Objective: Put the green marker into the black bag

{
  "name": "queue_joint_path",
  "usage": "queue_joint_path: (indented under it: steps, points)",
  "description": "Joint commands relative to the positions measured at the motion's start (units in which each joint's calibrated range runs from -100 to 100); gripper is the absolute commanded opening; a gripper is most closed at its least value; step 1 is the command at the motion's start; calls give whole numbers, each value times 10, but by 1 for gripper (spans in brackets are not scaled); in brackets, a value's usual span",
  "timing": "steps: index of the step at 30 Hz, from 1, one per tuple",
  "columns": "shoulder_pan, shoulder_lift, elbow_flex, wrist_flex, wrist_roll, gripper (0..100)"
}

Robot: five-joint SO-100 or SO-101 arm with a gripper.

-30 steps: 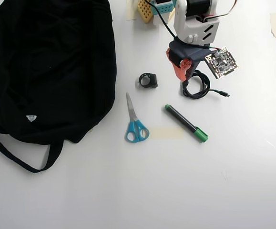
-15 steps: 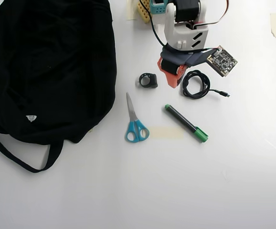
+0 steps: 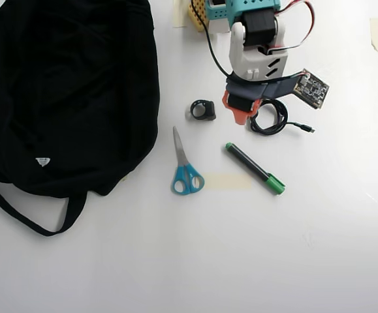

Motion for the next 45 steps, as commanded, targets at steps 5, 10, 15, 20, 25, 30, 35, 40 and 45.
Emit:
queue_joint_path:
  steps: [5, 10, 15, 20, 25, 30, 35, 40, 45]
  points:
    - [-21, 45, -57, -36, -4, 3]
    - [-29, 83, -88, -36, -5, 10]
    - [-32, 129, -127, -36, -29, 16]
    - [-37, 184, -183, -36, -62, 16]
    - [-45, 233, -223, -29, -86, 16]
    - [-55, 246, -224, -29, -105, 16]
    - [-61, 258, -214, -29, -121, 16]
    - [-61, 269, -214, -29, -121, 19]
    - [-57, 271, -213, -36, -122, 27]
